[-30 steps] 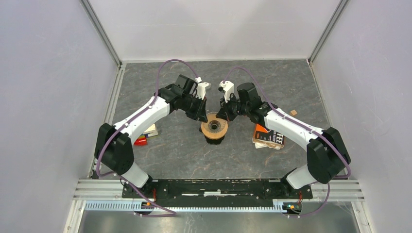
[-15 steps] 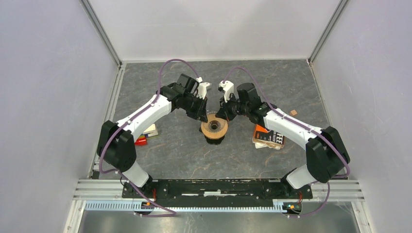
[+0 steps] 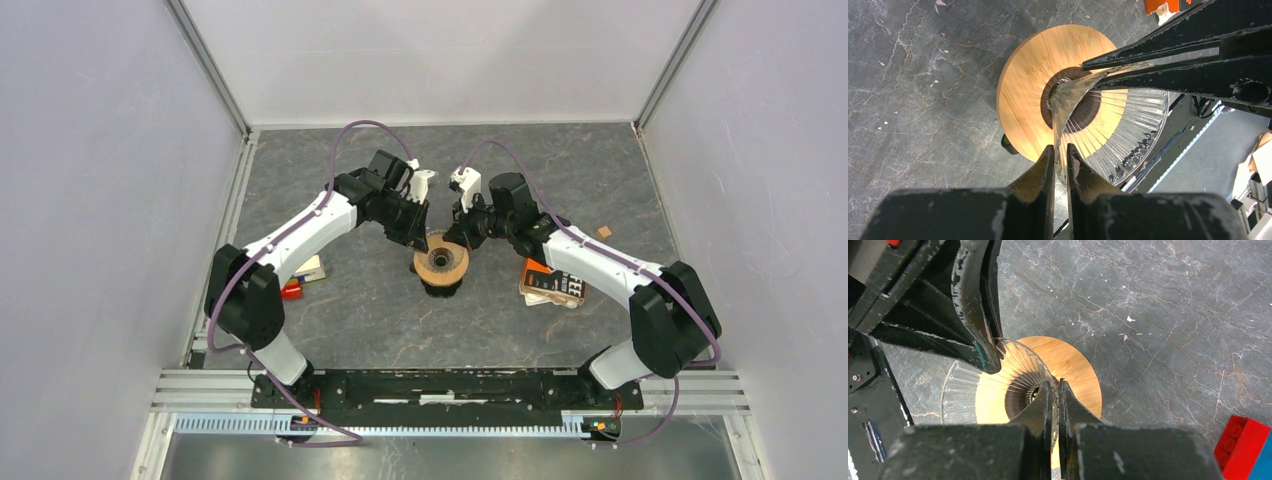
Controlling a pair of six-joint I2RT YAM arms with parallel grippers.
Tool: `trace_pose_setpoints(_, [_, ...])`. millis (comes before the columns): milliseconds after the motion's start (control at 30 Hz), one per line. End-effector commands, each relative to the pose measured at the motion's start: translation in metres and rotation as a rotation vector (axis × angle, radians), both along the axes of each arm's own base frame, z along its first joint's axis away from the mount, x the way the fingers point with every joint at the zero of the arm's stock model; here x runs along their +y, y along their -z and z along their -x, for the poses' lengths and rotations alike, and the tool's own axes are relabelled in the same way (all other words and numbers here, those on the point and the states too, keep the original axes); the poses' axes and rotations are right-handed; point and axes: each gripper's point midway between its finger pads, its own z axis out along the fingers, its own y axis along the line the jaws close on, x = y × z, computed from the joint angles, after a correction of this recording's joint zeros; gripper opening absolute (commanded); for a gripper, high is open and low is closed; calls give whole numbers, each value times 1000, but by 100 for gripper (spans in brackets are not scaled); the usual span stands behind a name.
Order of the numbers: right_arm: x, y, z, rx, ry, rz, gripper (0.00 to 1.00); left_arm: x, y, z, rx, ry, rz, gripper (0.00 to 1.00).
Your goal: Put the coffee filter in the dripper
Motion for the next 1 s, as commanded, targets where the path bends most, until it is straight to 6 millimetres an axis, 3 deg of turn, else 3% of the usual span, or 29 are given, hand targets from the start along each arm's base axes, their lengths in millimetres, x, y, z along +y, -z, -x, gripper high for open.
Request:
trace_pose_setpoints(0, [-18, 84, 27, 110, -54, 197, 0, -1, 44, 17, 83, 47, -105, 2])
trace_pose_setpoints(667, [-24, 108, 35, 158, -65, 227, 0, -5, 57, 22, 120, 72, -120, 2])
trace_pose_setpoints(767, [-24, 107, 36, 157, -66, 225, 0, -5, 55, 21, 111, 75, -116, 2])
trace_pose_setpoints(967, [-21, 85, 26, 110, -71, 205, 0, -8, 41, 17, 74, 79, -98, 2])
